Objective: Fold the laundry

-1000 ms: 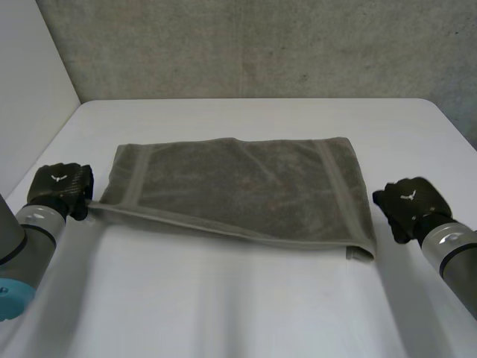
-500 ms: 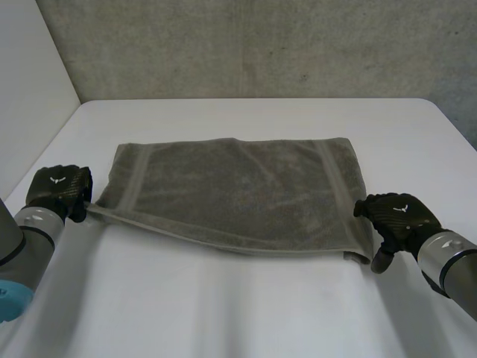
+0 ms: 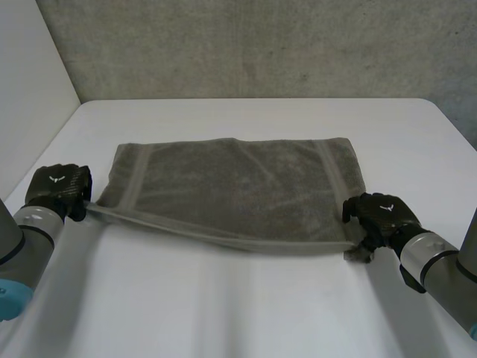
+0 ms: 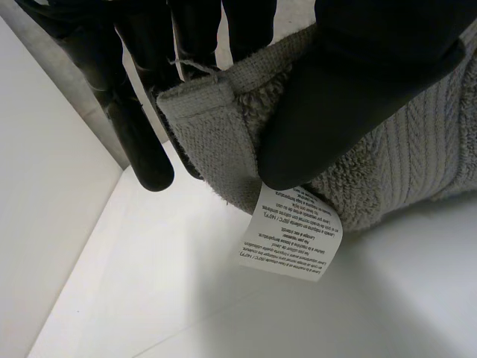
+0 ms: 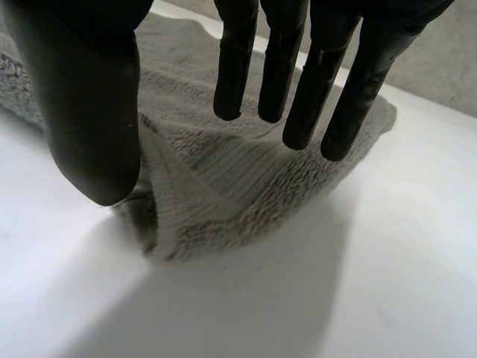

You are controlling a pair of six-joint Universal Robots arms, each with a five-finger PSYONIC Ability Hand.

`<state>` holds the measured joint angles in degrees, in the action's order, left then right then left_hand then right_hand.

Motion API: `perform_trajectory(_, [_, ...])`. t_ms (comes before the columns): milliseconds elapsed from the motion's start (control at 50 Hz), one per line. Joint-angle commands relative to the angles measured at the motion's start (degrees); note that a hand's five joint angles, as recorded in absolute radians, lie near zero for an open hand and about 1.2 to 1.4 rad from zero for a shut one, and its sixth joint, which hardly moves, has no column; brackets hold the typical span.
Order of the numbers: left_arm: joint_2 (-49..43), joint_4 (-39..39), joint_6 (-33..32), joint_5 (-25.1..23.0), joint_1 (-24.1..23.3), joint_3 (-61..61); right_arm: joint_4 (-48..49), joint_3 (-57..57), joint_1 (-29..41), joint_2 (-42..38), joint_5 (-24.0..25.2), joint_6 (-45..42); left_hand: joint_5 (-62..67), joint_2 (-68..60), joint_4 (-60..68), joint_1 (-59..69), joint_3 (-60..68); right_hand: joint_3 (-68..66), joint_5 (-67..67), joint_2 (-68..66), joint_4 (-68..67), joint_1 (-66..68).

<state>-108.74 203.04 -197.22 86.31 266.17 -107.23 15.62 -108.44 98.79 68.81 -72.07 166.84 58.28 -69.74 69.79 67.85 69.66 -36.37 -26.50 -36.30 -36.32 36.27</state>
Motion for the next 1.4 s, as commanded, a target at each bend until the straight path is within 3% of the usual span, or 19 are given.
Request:
perform_trajectory(20, [0.37,0.07,0.09,0.18,0.14,0.35,3.27,0.34,-0.18,0.09,-2.36,-0.2,11.72,-10.26,10.21,12.15,10.34,-7.17,-7.04,-7.24,-7.22,7.26])
perform_trajectory(100, [0.46,0.78,0.09,0.35,0.32,0.44,3.72,0.25,-0.09,0.62,-6.84,-0.82,11.72,-10.26,10.21,12.15,10.34,-7.69,-7.56,-7.76,-7.74,7.79])
perform_trajectory(420, [0.46,1.3,2.11,0.35,1.02,0.61,-3.49,2.09,1.66,-1.13,-5.18,-0.99,11.72,-10.26,10.21,12.15,10.34,-8.2,-8.07,-8.27,-8.25,8.29])
perform_trajectory(460, [0.55,1.3,2.11,0.35,1.28,0.61,-3.76,2.18,1.58,-0.96,-5.18,-1.08,11.72,-10.26,10.21,12.15,10.34,-14.76,-14.63,-14.82,-14.81,14.85])
perform_trajectory(480, [0.55,1.3,2.11,0.35,1.37,0.61,-3.84,2.44,1.58,-0.78,-5.18,-1.08,11.72,-10.26,10.21,12.15,10.34,-26.25,-26.12,-26.32,-26.3,26.34])
perform_trajectory(500, [0.55,1.3,2.11,0.35,1.37,0.61,-3.84,2.45,1.58,-0.78,-5.18,-1.08,11.72,-10.26,10.21,12.15,10.34,-26.36,-26.23,-26.43,-26.41,26.46])
perform_trajectory(520, [0.46,1.3,2.11,0.35,1.37,0.7,-3.76,2.53,1.49,-0.43,-5.27,-1.17,11.72,-10.26,10.21,12.15,10.34,-43.46,-43.33,-43.53,-43.51,43.55])
perform_trajectory(540, [0.46,1.3,2.11,0.35,1.37,0.7,-3.76,2.53,1.49,-0.43,-5.27,-1.17,11.72,-10.26,10.21,12.15,10.34,-43.63,-43.5,-43.7,-43.68,43.72])
perform_trajectory(740, [0.46,1.3,2.11,0.35,1.55,0.7,10.72,-4.75,2.28,9.23,-6.15,-6.61,11.72,-10.26,10.21,12.15,10.34,-43.63,-43.5,-43.7,-43.68,43.73])
perform_trajectory(880, [0.46,1.3,2.11,0.35,1.46,0.7,10.13,-4.59,3.16,5.72,-6.24,-14.88,11.72,-10.26,10.21,12.15,10.34,-43.63,-43.5,-43.7,-43.68,43.73])
perform_trajectory(980, [0.46,1.3,2.11,0.35,1.55,0.7,5.92,-2.57,4.39,0.54,-8.69,-29.36,11.72,-10.26,10.21,12.15,10.34,-43.63,-43.5,-43.7,-43.68,43.73])
perform_trajectory(1020, [0.46,1.3,2.11,0.35,1.55,0.7,5.39,-2.3,4.39,0.19,-10.18,-29.82,11.72,-10.26,10.21,12.15,10.34,-43.63,-43.5,-43.7,-43.68,43.73])
perform_trajectory(1040, [0.46,1.3,2.11,0.35,1.55,0.7,4.78,-2.04,4.13,0.1,-11.32,-28.78,11.72,-10.26,10.21,12.15,10.34,-32.86,-32.73,-32.93,-32.91,32.96])
perform_trajectory(1100, [0.46,1.3,2.11,0.35,1.55,0.7,4.68,-1.77,3.86,0.27,-12.21,-25.18,11.72,-10.26,10.21,12.15,10.34,-21.35,-21.22,-21.42,-21.4,21.45])
perform_trajectory(1260, [0.37,1.3,2.11,0.35,1.46,0.61,1.18,-0.37,3.51,0.8,-12.21,-17.52,11.72,-10.26,10.21,12.15,10.34,-14.25,-14.12,-14.32,-14.3,14.35])
perform_trajectory(1400, [0.29,1.3,2.02,0.35,1.55,0.7,-0.42,0.42,2.99,0.8,-12.04,-16.46,11.72,-10.26,10.21,12.15,10.34,-15.93,-15.8,-15.99,-15.98,16.02])
